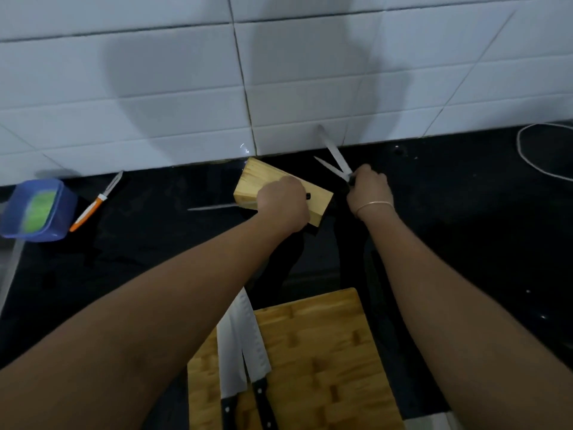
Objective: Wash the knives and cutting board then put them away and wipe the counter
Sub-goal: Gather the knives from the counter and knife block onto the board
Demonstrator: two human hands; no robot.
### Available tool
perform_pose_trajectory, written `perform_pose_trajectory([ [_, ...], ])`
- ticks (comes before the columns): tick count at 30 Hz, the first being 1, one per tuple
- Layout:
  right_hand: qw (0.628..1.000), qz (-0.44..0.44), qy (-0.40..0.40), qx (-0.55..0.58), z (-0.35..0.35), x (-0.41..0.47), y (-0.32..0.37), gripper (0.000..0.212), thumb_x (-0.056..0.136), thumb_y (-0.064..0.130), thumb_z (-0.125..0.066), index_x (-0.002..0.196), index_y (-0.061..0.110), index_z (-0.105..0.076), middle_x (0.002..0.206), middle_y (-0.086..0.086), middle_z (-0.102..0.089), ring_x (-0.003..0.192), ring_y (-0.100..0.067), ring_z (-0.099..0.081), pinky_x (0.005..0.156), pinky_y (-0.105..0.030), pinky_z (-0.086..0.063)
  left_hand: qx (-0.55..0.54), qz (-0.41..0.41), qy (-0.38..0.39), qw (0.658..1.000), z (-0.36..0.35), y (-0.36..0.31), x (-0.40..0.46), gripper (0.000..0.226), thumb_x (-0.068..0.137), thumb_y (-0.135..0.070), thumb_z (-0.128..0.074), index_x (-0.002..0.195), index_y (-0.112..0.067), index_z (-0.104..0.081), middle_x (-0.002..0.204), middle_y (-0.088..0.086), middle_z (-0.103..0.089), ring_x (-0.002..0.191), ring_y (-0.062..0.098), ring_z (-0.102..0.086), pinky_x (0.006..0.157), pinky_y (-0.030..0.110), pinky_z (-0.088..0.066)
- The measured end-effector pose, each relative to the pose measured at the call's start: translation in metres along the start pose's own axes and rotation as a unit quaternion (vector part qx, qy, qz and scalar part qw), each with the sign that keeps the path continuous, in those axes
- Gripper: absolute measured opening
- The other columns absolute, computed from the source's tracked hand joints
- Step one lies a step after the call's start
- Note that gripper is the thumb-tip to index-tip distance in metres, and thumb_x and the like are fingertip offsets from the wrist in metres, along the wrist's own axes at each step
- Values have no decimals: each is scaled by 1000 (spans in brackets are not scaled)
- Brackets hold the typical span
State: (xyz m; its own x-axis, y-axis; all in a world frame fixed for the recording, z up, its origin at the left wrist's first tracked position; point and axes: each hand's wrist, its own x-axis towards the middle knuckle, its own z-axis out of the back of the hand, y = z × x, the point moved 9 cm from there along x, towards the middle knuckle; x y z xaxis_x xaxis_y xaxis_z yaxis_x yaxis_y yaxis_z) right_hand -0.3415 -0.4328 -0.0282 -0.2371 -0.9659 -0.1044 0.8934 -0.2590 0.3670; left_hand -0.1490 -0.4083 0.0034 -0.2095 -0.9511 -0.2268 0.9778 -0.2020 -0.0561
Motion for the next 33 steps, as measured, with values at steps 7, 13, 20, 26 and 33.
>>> perform_pose_trajectory([
  [7,976,-86,-55,192,29,-54,-27,28,104,23,-50,125,6,-56,118,-16,-65,104,-32,-63,77,-31,-45,149,-195,64,967,-9,-69,3,86,65,-45,-86,139,-22,-48,132,6,-43,111,30,-52,67,37,-43],
  [13,944,-103,-76,304,29,-81,-12,32,107,35,-43,101,9,-61,94,-10,-66,85,-23,-62,71,-28,-42,92,-196,-14,976,24,-52,-5,47,84,-14,-74,127,-14,-55,127,8,-48,113,31,-55,70,38,-41],
  [20,924,-54,-42,375,22,-91,74,41,106,36,-44,91,3,-64,85,-17,-69,72,-25,-61,61,-29,-46,41,-66,-84,993,117,73,-24,42,78,-16,-73,115,-13,-54,120,12,-54,110,35,-59,74,40,-44],
  [26,920,-29,41,389,-4,-128,135,37,104,38,-47,100,10,-71,85,-10,-69,75,-20,-62,69,-27,-46,1,107,-120,987,138,180,-46,44,82,-8,-68,123,-9,-53,128,16,-44,112,37,-52,73,41,-42],
  [33,926,-49,124,354,-45,-186,133,34,103,42,-48,84,19,-66,80,-3,-66,78,-20,-63,73,-32,-49,-57,155,-114,980,125,202,-57,57,78,-7,-68,131,-10,-47,135,17,-35,115,39,-47,74,41,-44],
])
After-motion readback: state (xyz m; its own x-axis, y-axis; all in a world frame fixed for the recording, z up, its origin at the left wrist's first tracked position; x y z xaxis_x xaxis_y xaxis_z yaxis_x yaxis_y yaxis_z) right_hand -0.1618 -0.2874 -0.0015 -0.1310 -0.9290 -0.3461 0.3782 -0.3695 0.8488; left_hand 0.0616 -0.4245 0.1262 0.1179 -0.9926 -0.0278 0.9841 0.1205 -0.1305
